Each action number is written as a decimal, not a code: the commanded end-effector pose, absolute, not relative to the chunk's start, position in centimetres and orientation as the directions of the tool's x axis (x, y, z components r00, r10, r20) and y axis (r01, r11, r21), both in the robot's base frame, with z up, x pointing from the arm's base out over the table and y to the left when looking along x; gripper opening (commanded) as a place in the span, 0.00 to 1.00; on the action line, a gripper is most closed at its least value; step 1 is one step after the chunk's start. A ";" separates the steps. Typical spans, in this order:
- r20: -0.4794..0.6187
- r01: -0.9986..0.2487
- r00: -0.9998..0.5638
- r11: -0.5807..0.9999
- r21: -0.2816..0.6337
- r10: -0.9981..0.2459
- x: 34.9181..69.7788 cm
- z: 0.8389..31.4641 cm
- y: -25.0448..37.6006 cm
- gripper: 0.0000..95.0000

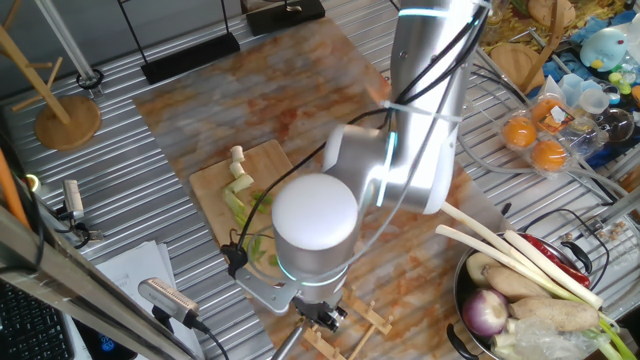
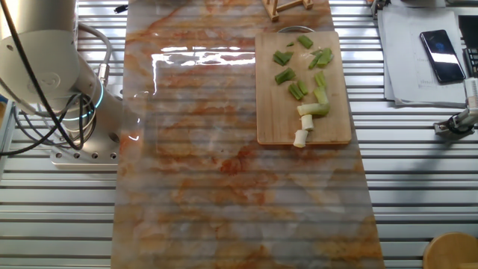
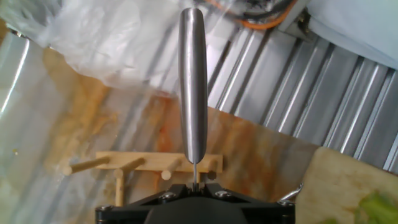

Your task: Chop the scallions

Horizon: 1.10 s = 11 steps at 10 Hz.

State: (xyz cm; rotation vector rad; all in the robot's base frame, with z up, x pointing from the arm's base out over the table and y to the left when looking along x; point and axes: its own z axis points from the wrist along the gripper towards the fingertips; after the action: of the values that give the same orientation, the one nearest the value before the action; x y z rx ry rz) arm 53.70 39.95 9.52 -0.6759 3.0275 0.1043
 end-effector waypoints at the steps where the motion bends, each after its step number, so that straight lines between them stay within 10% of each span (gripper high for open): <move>1: -0.052 -0.419 -0.908 0.906 0.058 -0.416 53.7 8.8 40.2 0.00; 11: -0.055 -0.412 -0.911 0.910 0.049 -0.410 53.5 8.7 40.4 0.00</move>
State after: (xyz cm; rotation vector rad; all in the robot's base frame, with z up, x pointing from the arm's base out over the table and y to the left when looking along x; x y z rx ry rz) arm 53.41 40.41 8.68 -0.6530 3.0264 0.0918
